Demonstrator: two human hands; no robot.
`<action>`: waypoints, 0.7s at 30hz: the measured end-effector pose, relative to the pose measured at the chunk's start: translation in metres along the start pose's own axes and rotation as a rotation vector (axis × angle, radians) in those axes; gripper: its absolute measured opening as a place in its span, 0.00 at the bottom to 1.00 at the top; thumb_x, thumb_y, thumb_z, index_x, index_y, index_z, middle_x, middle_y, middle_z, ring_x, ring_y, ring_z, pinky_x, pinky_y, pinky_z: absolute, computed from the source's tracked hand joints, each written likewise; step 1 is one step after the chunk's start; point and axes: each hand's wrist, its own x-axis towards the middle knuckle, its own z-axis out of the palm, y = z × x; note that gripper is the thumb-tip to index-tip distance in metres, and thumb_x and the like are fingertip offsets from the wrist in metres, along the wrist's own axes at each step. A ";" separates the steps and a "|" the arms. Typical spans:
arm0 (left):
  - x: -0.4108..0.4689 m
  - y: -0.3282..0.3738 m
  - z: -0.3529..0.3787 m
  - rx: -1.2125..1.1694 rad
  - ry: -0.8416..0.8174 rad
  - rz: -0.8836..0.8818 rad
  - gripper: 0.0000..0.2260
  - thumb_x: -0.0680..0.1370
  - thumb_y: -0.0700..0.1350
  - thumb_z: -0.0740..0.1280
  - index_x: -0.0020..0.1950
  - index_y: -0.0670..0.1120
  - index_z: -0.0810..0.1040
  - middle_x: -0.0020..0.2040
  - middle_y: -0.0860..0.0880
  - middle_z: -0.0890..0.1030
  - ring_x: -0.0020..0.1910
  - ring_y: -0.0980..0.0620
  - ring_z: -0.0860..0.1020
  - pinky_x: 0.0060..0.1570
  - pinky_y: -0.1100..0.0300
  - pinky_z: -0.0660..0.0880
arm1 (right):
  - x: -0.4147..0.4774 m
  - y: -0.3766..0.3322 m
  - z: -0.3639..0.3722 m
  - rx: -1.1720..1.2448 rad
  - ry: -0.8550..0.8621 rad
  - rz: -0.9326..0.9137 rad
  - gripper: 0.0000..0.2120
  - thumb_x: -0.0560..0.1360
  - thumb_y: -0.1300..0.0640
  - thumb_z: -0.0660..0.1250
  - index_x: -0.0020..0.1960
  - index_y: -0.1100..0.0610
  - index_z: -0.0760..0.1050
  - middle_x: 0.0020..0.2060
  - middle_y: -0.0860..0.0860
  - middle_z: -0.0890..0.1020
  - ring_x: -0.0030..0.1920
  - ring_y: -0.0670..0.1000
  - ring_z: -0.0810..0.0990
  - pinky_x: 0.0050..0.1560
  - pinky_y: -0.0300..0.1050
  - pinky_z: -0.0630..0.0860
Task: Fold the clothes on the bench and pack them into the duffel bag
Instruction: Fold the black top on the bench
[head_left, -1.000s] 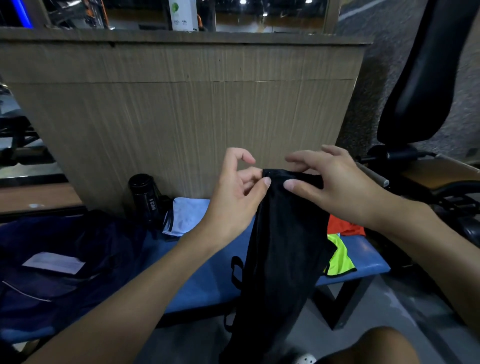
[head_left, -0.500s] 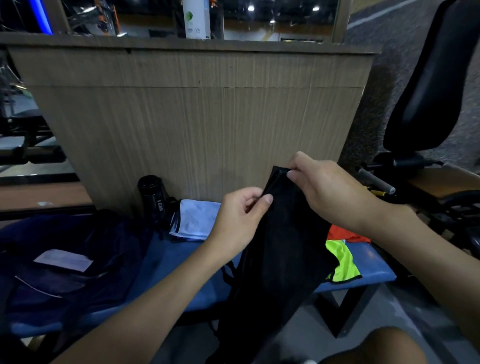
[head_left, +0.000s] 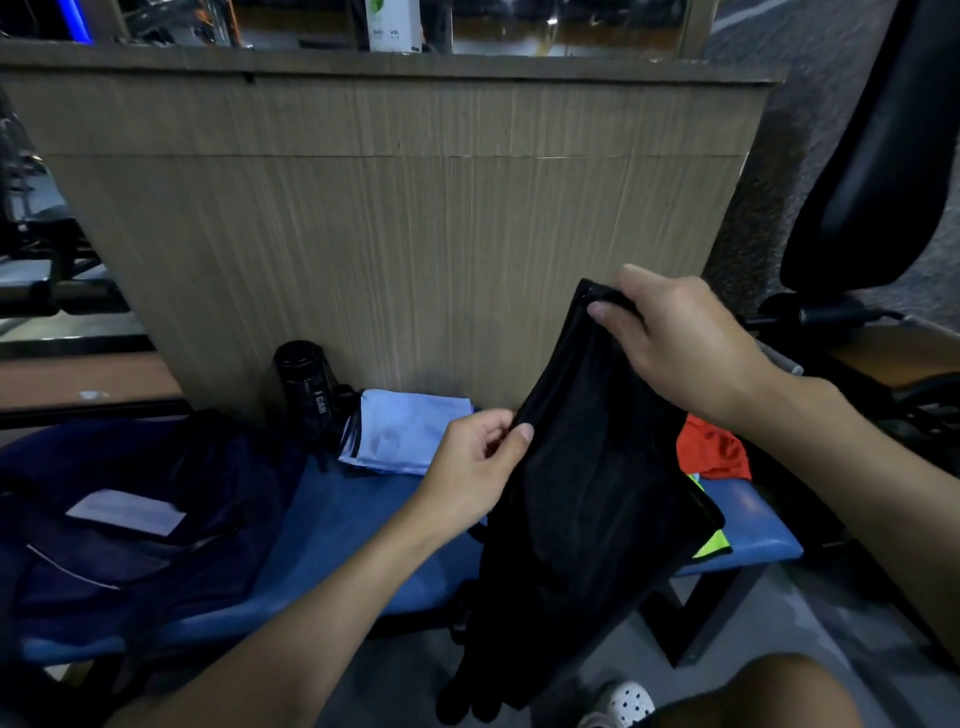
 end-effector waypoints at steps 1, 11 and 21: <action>0.000 -0.005 0.000 0.016 0.002 -0.018 0.18 0.81 0.47 0.64 0.39 0.34 0.70 0.33 0.46 0.70 0.33 0.51 0.66 0.35 0.54 0.64 | -0.001 0.005 0.000 0.009 0.027 0.010 0.14 0.80 0.51 0.62 0.39 0.54 0.63 0.29 0.52 0.72 0.32 0.59 0.75 0.35 0.56 0.73; 0.021 -0.039 -0.025 0.198 0.155 -0.060 0.10 0.82 0.38 0.62 0.44 0.43 0.79 0.37 0.48 0.82 0.37 0.57 0.76 0.41 0.59 0.73 | -0.008 0.046 -0.001 0.038 0.230 0.196 0.16 0.81 0.53 0.62 0.38 0.61 0.65 0.28 0.54 0.70 0.33 0.61 0.72 0.34 0.52 0.66; 0.104 0.062 -0.067 0.838 0.020 0.172 0.08 0.79 0.43 0.64 0.42 0.46 0.79 0.37 0.47 0.81 0.37 0.51 0.77 0.41 0.55 0.72 | -0.014 0.099 0.023 0.123 0.312 0.441 0.15 0.81 0.57 0.62 0.37 0.61 0.67 0.29 0.50 0.70 0.35 0.54 0.69 0.36 0.44 0.55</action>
